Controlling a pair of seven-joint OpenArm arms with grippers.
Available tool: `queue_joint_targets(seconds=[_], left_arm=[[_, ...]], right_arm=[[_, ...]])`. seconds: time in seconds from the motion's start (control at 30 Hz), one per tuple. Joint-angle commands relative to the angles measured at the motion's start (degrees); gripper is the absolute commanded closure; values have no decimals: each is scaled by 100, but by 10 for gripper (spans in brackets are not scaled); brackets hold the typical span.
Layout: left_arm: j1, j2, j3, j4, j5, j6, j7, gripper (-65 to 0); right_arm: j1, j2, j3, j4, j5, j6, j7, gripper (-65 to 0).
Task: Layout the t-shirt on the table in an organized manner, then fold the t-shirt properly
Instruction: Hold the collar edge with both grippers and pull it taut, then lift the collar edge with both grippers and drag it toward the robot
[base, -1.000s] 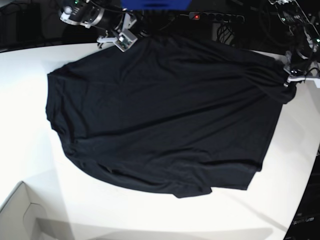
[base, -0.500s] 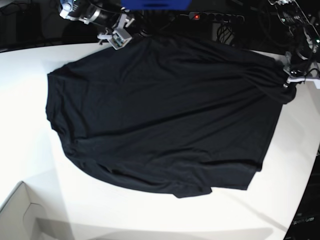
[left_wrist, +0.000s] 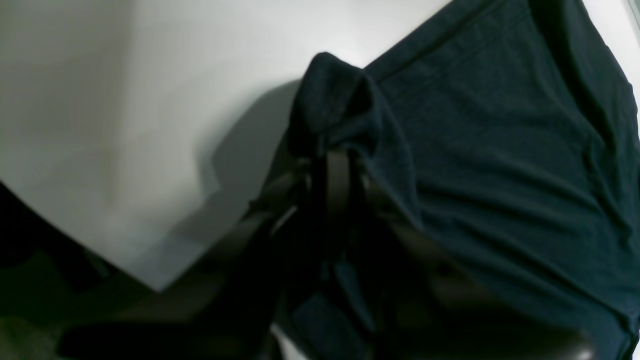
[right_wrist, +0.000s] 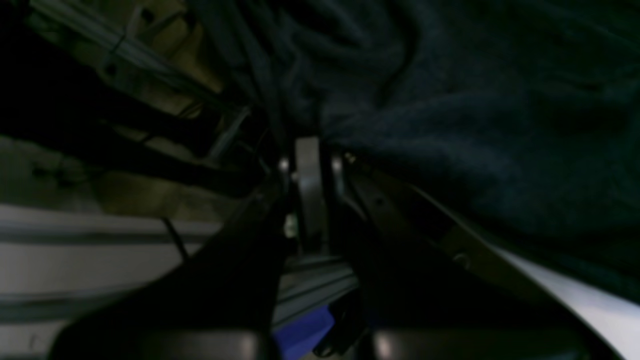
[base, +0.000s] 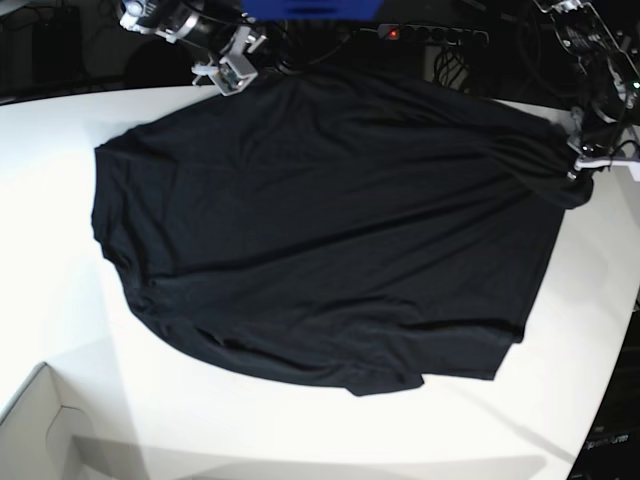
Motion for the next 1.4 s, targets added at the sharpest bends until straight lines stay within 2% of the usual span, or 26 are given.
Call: queue_joint_targets(seconds=[0.0, 0.3, 0.6, 0.77, 0.9, 1.37], left_arm=[[-20, -93, -11, 114, -76, -16, -76, -1], [-20, 30, -2, 123, -76, -16, -58, -1], [-20, 135, 7, 123, -76, -16, -58, -1], [-20, 144, 77, 123, -76, -16, -58, -1], [6, 144, 139, 123, -76, -16, -67, -1], [-20, 135, 130, 211, -67, -16, -67, -1]], right_arm=[[88, 411, 1046, 60, -206, -779, 113, 0], [-115, 420, 993, -63, -215, -779, 140, 0], [-97, 438, 229, -63, -259, -779, 140, 0], [378, 499, -448, -310, -989, -779, 149, 0], [677, 473, -571, -415, -1129, -779, 149, 0], [624, 490, -580, 68, -1112, -779, 122, 0]])
